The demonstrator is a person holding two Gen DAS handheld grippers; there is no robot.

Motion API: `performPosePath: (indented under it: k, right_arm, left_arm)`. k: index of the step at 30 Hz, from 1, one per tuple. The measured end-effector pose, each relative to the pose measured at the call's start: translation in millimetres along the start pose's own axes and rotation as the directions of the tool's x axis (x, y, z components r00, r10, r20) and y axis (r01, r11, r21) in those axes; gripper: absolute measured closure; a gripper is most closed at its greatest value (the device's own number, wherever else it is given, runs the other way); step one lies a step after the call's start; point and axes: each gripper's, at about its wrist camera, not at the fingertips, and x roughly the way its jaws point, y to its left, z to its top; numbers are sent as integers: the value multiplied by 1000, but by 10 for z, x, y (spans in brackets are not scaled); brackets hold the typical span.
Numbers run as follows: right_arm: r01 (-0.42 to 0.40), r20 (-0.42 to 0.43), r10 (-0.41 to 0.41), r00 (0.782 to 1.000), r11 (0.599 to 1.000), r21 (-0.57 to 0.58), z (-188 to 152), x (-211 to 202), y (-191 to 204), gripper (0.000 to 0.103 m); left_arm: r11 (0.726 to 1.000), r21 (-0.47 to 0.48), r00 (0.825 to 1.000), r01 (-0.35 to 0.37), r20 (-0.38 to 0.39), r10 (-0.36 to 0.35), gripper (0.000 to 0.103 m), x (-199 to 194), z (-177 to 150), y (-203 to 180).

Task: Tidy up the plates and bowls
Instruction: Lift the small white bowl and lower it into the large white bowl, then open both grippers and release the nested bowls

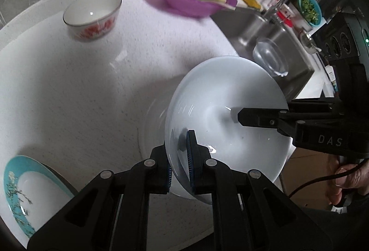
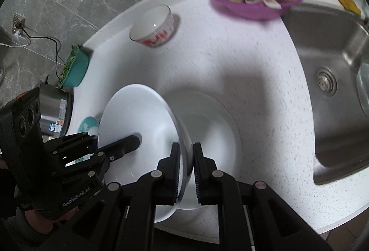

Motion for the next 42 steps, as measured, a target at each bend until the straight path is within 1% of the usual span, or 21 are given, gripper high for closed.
performPosePath:
  k: [3, 4, 10, 12, 15, 16, 21, 22, 23, 24, 26, 27, 29, 31, 34, 35, 36, 39, 40, 41, 42]
  right_arm:
    - [-1, -25, 1, 1000, 1000, 9, -44, 123, -85, 90]
    - [0, -34, 1, 999, 1000, 12, -60, 170, -123, 90]
    - [17, -68, -16, 998, 1000, 11, -123, 340, -221, 90]
    - [22, -73, -22, 997, 1000, 1, -102, 384, -211, 90]
    - [54, -70, -56, 996, 998, -28, -105, 440, -149, 89]
    - [64, -71, -66, 995, 997, -37, -91, 457, -142, 89]
    - [101, -61, -105, 993, 992, -69, -28, 482, -107, 89]
    - [108, -59, -112, 992, 991, -74, -26, 482, -102, 88]
    - [117, -59, -122, 991, 990, -80, -28, 488, -92, 88]
    - [123, -58, -128, 990, 989, -84, -30, 491, -83, 88]
    - [123, -57, -128, 990, 989, -84, -15, 497, -75, 87]
    - [123, -57, -128, 990, 989, -85, -13, 500, -68, 87]
    - [128, -59, -133, 989, 987, -94, -18, 519, -29, 87]
    - [128, -62, -134, 989, 987, -95, -18, 524, -10, 86]
    - [113, -59, -118, 991, 990, -80, -15, 516, -13, 82]
    - [108, -59, -112, 992, 991, -76, -13, 514, -16, 79]
    - [104, -56, -108, 993, 992, -75, -11, 511, -9, 78]
    - [86, -44, -90, 995, 994, -71, 3, 457, -1, 70]
    - [82, -38, -84, 996, 994, -70, 3, 426, 13, 65]
    - [80, -32, -82, 996, 994, -72, 5, 396, 31, 58]
    - [85, -25, -87, 996, 994, -74, 5, 361, 52, 56]
  left_arm:
    - [1000, 6, 999, -21, -27, 21, 94, 164, -53, -38]
    - [1000, 8, 999, -28, -34, 28, 94, 209, -52, 5]
    - [999, -1, 997, -45, -68, 45, 92, 444, -126, 1]
    - [999, -9, 996, -52, -73, 51, 91, 496, -118, 40]
    - [997, -8, 995, -71, -70, 70, 90, 539, -109, 49]
    - [996, 3, 994, -85, -67, 85, 88, 553, -65, 47]
    - [997, 10, 994, -82, -65, 82, 86, 586, -12, 61]
    - [997, 11, 995, -77, -67, 77, 84, 595, 0, 72]
    - [997, 11, 995, -73, -64, 74, 78, 576, -14, 71]
    - [998, 14, 997, -63, -54, 64, 74, 539, -31, 68]
    - [999, 14, 998, -29, -54, 29, 58, 527, -34, 60]
    - [1000, 16, 998, -21, -53, 22, 56, 525, -33, 54]
    - [1000, 21, 999, -5, -54, 6, 46, 522, -23, 38]
    - [1000, 24, 999, 11, -39, -10, 41, 497, -14, 28]
    - [999, 39, 1000, 12, -14, -11, 34, 432, -5, 15]
    - [999, 41, 1000, 7, -3, -7, 29, 412, 0, 18]
    - [999, 37, 1000, 2, 6, -2, 29, 387, 4, 42]
    - [999, 22, 999, 23, 23, -24, 29, 317, 14, 96]
    - [1000, 22, 999, 21, 28, -21, 28, 291, 22, 98]
    - [1000, 20, 999, 22, 35, -23, 24, 257, 27, 114]
    - [1000, 10, 999, 26, 46, -26, 21, 201, 36, 137]
